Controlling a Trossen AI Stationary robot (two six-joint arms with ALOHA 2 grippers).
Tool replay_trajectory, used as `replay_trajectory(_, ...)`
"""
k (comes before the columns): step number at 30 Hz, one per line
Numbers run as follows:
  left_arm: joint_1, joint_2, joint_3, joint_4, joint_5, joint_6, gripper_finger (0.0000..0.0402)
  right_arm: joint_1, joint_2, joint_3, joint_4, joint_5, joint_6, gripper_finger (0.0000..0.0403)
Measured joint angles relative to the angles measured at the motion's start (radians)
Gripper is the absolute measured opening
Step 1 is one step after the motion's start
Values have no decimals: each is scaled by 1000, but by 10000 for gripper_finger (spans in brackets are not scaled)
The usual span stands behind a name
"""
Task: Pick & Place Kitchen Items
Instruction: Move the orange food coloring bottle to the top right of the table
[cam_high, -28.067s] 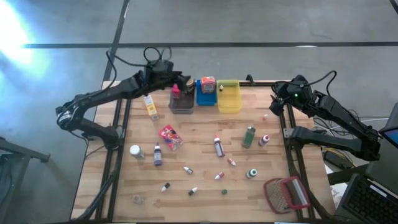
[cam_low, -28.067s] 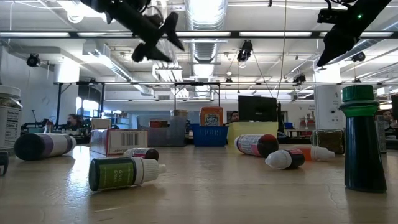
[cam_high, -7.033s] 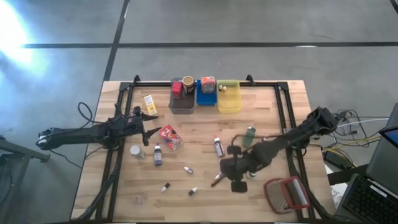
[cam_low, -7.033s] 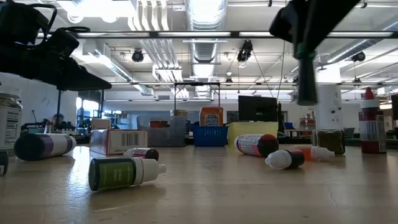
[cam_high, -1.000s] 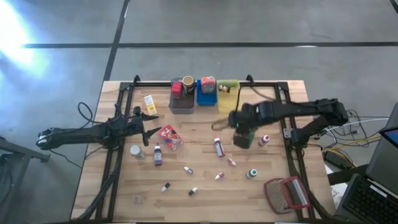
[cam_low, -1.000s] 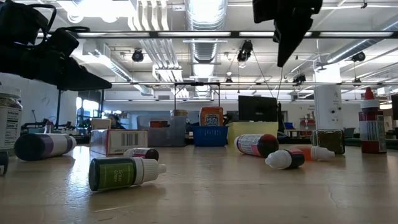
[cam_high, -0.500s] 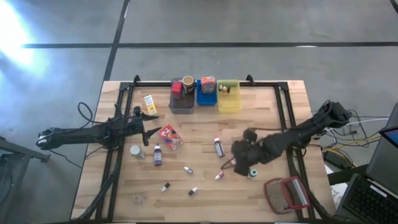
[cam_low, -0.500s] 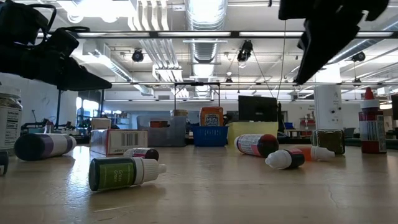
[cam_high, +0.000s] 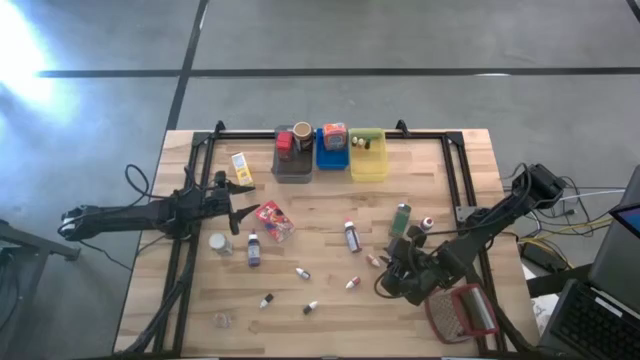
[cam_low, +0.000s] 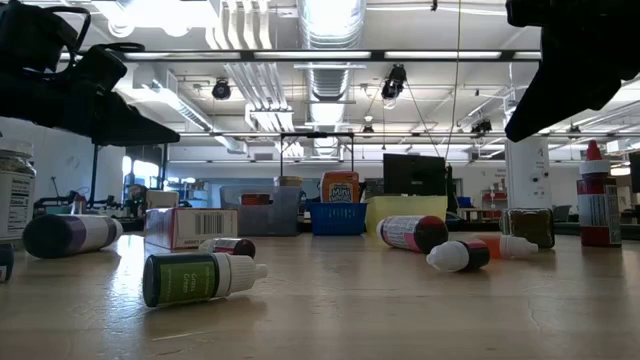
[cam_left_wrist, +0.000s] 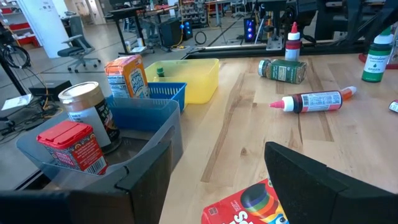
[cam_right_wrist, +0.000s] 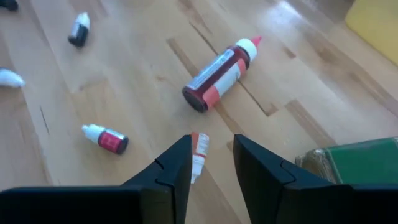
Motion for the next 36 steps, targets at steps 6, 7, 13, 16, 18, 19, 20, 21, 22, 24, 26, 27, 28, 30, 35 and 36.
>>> replay_trajectory(6,0,0,0,0,0,0,261,6,0,-71,216,32,-42,100)
replay_trajectory(7,0,0,0,0,0,0,261,6,0,-88,264,33,-50,100)
replay_trajectory(13,0,0,0,0,0,0,261,2,13,-130,339,31,-54,109)
replay_trajectory(16,0,0,0,0,0,0,261,-18,32,-123,339,-7,-61,109)
replay_trajectory(18,0,0,0,1,0,0,261,-38,55,-110,349,-65,-70,106)
replay_trajectory(19,0,0,0,1,0,0,261,-45,68,-108,342,-83,-78,104)
replay_trajectory(20,0,0,0,1,0,0,261,-54,84,-102,336,-97,-88,102)
replay_trajectory(21,0,0,0,1,0,0,261,-60,97,-92,340,-107,-96,101)
replay_trajectory(22,0,0,0,2,0,0,261,-63,106,-87,341,-123,-98,99)
replay_trajectory(24,0,1,0,1,0,0,261,-69,120,-79,333,-150,-100,98)
replay_trajectory(26,0,2,0,2,0,0,261,-69,136,-75,334,-163,-102,100)
replay_trajectory(27,0,3,0,2,0,0,261,-69,141,-75,328,-175,-97,102)
replay_trajectory(28,0,3,0,2,0,0,261,-69,148,-74,329,-187,-93,105)
replay_trajectory(30,0,7,0,2,0,0,261,-70,164,-73,326,-203,-87,113)
replay_trajectory(35,0,8,0,2,0,0,261,-75,194,-76,312,-207,-86,131)
replay_trajectory(36,0,8,0,2,0,0,261,-80,196,-77,310,-206,-86,134)
